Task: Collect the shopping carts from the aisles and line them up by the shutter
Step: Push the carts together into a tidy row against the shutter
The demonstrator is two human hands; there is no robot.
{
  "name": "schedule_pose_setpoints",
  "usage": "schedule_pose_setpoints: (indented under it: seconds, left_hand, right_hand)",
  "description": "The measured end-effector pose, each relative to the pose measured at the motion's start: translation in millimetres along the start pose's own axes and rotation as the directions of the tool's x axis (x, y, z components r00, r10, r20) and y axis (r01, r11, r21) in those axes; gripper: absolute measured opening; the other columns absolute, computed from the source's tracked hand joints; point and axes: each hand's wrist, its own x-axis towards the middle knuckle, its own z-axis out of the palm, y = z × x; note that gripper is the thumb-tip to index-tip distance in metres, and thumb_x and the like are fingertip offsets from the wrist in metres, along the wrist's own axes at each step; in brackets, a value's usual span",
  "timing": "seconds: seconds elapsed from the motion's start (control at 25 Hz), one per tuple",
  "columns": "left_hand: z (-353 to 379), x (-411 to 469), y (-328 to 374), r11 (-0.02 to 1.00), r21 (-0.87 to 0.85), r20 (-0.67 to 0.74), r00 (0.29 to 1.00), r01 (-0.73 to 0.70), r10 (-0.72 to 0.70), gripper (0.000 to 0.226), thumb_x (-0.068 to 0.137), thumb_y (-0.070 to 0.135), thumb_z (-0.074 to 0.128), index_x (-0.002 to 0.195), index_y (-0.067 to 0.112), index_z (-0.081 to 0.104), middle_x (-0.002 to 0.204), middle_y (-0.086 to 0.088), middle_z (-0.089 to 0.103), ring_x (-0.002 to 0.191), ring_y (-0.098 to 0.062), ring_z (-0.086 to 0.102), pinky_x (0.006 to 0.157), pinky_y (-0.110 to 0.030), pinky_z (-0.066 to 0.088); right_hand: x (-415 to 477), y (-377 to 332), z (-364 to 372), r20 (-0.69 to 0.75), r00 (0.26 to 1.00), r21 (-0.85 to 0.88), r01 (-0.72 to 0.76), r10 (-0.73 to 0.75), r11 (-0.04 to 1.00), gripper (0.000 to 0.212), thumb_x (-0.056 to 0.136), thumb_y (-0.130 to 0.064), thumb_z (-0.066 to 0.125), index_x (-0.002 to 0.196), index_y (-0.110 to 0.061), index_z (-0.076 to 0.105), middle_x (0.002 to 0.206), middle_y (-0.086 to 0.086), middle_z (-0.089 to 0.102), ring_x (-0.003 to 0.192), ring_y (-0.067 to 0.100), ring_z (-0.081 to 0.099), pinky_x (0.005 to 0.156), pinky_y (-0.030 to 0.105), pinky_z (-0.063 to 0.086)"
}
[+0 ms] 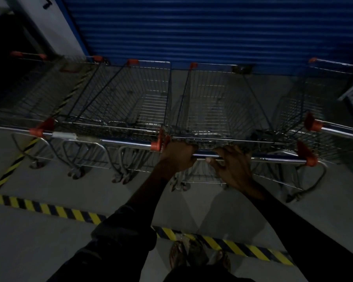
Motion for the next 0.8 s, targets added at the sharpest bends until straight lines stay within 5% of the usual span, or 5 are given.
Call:
schedule_pose_setpoints:
  seconds: [0.52, 0.8]
  left_hand:
    - [-2.2, 5.1, -6.8, 0.999, 0.038, 0.073, 0.997, 0.011, -0.014, 0.036, 0.094, 0.043, 0.058, 0.125, 0.027, 0.064, 0.107, -0.006, 0.075, 0.1, -0.028, 0.071, 0.082, -0.034, 0.051]
    - [-3.1, 4.4, -11.2, 0.999, 0.036, 0.083, 0.996, -0.02, 0.017, 0.042, 0.096, 0.042, 0.058, 0.134, 0.026, 0.061, 0.109, -0.008, 0.075, 0.1, -0.028, 0.071, 0.083, -0.033, 0.052]
  right_hand:
    - [10.4, 4.2, 1.6, 0.004, 1.0, 0.075, 0.024, -0.025, 0.997, 0.066, 0.092, -0.078, 0.034, 0.116, -0.03, 0.071, 0.106, -0.006, 0.072, 0.106, 0.024, 0.059, 0.094, 0.046, 0.044]
    - [15.5, 1.6, 0.8, 0.011, 1.0, -0.001, 0.026, -0.026, 1.0, 0.06, 0.089, -0.076, 0.039, 0.112, -0.032, 0.072, 0.105, -0.006, 0.073, 0.107, 0.025, 0.062, 0.097, 0.044, 0.036]
